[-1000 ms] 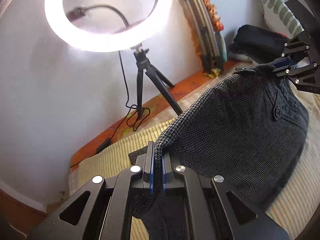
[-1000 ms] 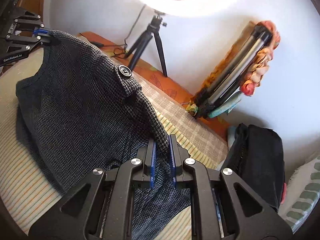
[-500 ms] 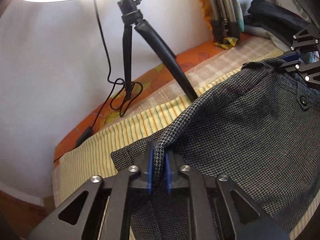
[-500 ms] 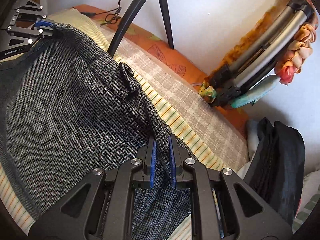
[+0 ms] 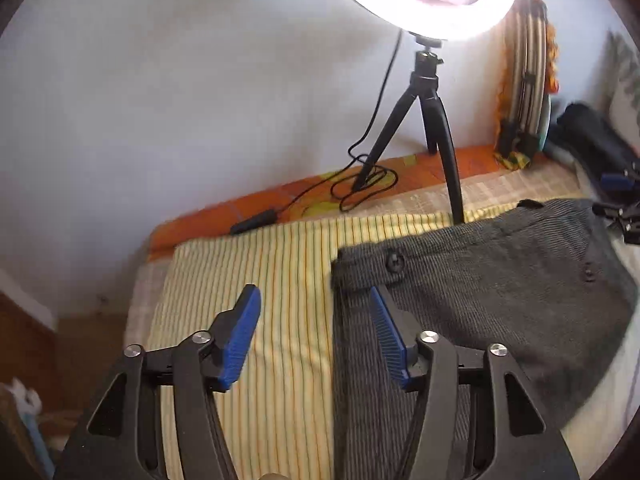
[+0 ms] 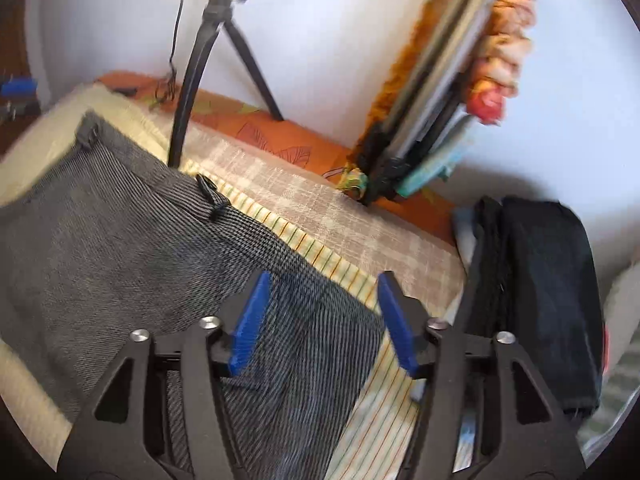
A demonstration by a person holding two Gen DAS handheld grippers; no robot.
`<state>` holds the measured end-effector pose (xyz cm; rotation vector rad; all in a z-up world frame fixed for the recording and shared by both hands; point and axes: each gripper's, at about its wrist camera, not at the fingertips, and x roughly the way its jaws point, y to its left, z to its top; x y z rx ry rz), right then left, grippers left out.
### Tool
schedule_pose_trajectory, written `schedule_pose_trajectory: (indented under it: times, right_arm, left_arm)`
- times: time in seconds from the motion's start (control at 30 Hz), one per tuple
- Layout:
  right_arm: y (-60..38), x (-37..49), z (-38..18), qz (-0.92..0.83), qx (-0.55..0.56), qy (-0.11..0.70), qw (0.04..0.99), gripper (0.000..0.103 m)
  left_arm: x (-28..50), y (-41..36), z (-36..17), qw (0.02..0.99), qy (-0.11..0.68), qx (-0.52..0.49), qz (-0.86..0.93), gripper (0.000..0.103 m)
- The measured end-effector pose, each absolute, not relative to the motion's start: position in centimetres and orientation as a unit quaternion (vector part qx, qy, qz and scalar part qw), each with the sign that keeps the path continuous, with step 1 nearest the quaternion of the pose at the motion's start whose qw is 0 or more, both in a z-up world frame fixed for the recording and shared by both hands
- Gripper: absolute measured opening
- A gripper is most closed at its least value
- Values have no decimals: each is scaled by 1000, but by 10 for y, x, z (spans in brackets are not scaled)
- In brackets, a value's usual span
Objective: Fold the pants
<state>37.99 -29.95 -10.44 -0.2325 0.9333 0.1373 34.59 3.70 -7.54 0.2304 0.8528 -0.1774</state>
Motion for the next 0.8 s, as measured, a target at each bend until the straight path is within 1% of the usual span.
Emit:
schedule_pose_trajectory:
  times: [0.03,0.13,0.23,0.3,0.43,0.7,0.8]
  right_arm:
    - [-304,369,-99,69,-85,446,889,75]
    - [-314,335,-91,75,-22,448,891,77]
    - [-317,303,-96,62,19,456,888,81]
    - [-319,283,-102,51,50,464,883,81]
    - [-330,253,-115,31,120,481,868,82]
    - [-352,244,-157,18,250,503,827,82]
    - [-355,245,-164,29,288,498,818,82]
  left_arm:
    - [336,45,-75,899,418,95,-89,59]
    - [307,65,-81,891,443,34,-94,60]
    - [287,82,-96,875,473,-47,-92,60]
    - [272,91,-110,863,489,-98,-85,60]
    - [249,97,-126,850,497,-159,-70,60]
    - [239,90,-153,814,525,-243,-57,61]
    - [238,97,-169,791,531,-301,-42,61]
